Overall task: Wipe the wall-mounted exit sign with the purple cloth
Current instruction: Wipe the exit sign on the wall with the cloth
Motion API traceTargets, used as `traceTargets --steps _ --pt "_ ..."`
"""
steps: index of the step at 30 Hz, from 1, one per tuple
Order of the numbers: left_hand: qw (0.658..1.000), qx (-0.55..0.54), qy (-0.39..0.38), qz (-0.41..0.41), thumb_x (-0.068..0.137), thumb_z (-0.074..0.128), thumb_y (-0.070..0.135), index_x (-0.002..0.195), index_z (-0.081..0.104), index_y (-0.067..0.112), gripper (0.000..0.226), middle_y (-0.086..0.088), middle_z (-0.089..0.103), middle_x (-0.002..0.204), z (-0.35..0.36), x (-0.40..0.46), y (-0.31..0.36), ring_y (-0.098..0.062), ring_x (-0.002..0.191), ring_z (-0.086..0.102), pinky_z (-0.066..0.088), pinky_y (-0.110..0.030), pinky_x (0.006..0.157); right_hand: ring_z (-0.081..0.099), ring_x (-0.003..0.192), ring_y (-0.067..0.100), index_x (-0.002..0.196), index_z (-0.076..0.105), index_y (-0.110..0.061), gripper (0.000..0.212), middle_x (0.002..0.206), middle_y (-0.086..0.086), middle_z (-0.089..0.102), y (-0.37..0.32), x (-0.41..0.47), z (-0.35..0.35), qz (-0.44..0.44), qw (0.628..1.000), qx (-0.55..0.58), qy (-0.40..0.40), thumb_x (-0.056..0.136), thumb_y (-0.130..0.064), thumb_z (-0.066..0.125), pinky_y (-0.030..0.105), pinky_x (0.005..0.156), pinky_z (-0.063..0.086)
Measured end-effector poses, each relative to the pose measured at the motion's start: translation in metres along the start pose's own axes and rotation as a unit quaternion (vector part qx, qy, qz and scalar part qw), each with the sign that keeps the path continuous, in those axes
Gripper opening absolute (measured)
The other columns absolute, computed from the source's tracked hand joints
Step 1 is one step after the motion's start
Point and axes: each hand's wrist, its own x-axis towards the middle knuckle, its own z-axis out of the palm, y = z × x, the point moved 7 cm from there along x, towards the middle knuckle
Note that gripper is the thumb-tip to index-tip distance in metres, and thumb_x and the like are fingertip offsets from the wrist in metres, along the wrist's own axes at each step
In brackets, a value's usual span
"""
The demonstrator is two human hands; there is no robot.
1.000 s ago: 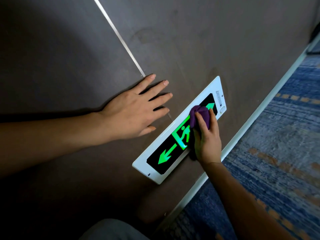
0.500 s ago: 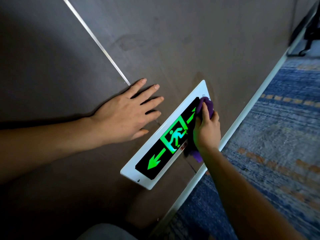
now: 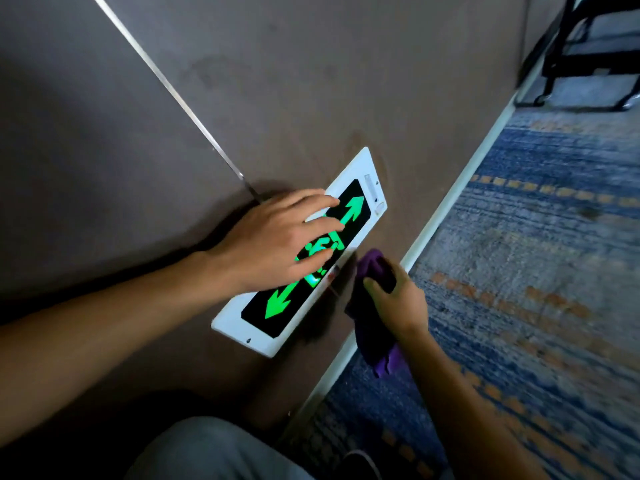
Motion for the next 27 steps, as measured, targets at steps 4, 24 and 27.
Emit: traceTargets --steps 4,24,27 --pt "0.979 -0.175 0.028 -0.096 0.096 0.055 0.051 0.135 0.06 0.027 0.046 0.007 0.064 0.136 0.031 0.013 0.031 -0.018 0.116 0.066 0.056 -0.038 0.089 0.063 0.109 0.012 0.147 0.049 -0.03 0.059 0.129 -0.003 0.068 -0.02 -0.012 -0.05 -0.016 0.992 0.106 0.059 0.092 -0.041 0.069 0.026 0.092 0.045" --pt "0.735 -0.614 0.119 -0.261 0.093 0.065 0.009 0.098 0.069 0.001 0.01 -0.007 0.073 0.089 0.075 0.05 0.055 -0.013 0.082 0.066 0.053 -0.028 0.08 0.059 0.129 0.007 0.158 0.037 -0.02 0.067 0.15 0.002 0.055 -0.061 -0.067 -0.096 -0.046 0.966 0.181 0.178 0.097 -0.029 0.065 0.022 0.104 0.05" --pt "0.66 -0.69 0.085 -0.284 0.091 0.064 0.009 0.099 0.066 0.012 0.009 0.0 0.069 0.088 0.076 0.051 0.067 -0.005 0.081 0.062 0.049 -0.02 0.077 0.068 0.106 -0.003 0.159 0.032 -0.027 0.083 0.132 0.001 0.065 -0.064 -0.079 -0.124 -0.022 0.972 0.127 0.198 0.089 -0.036 0.075 0.01 0.082 0.052"
